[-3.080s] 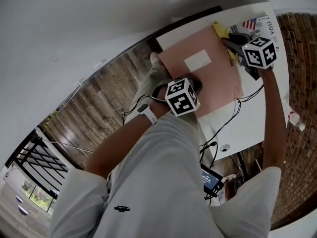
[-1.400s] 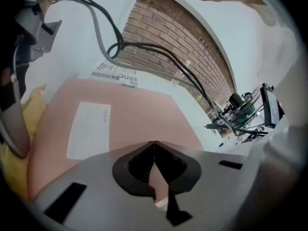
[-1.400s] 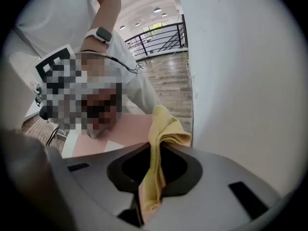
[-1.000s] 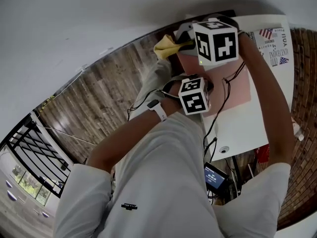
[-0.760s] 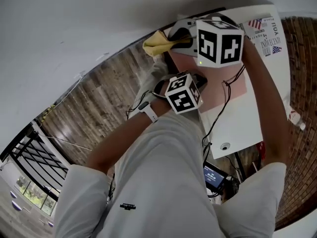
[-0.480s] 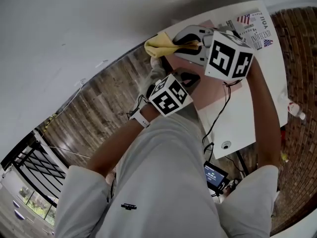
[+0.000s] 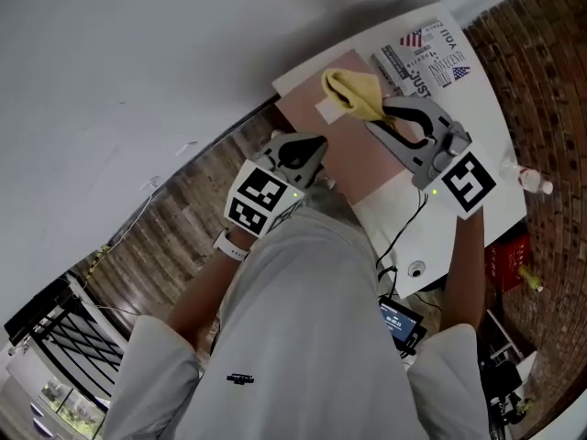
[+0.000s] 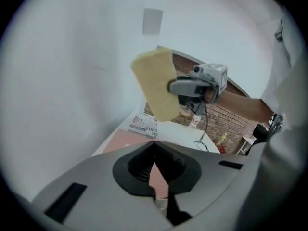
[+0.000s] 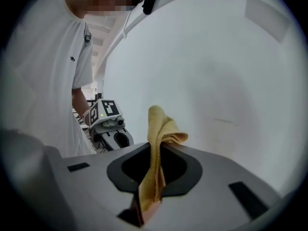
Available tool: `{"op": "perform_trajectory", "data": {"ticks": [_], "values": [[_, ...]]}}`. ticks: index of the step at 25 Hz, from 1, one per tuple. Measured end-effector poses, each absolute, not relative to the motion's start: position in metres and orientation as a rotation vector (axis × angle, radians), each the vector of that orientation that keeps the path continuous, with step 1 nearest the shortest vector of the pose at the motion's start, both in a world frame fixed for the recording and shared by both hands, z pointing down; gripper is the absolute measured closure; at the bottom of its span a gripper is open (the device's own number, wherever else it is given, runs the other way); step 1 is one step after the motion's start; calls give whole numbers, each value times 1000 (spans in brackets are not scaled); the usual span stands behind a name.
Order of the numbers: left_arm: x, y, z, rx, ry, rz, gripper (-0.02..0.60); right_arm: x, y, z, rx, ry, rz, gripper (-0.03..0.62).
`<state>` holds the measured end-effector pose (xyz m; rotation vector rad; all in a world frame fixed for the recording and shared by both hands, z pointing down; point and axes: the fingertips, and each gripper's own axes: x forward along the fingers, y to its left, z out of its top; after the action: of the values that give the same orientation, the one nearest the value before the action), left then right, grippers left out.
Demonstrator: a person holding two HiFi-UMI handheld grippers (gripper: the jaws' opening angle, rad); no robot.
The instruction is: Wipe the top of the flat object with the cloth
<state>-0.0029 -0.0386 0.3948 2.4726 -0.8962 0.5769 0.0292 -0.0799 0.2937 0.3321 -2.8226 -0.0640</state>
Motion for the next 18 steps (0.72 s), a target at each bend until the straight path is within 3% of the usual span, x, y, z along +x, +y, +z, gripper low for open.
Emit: {"op": "perform_trajectory", "data": {"ticks": [18], "values": [[-38, -51, 255, 2625, -1245, 148, 566, 180, 2, 259, 1563, -2626, 110, 537]]}}
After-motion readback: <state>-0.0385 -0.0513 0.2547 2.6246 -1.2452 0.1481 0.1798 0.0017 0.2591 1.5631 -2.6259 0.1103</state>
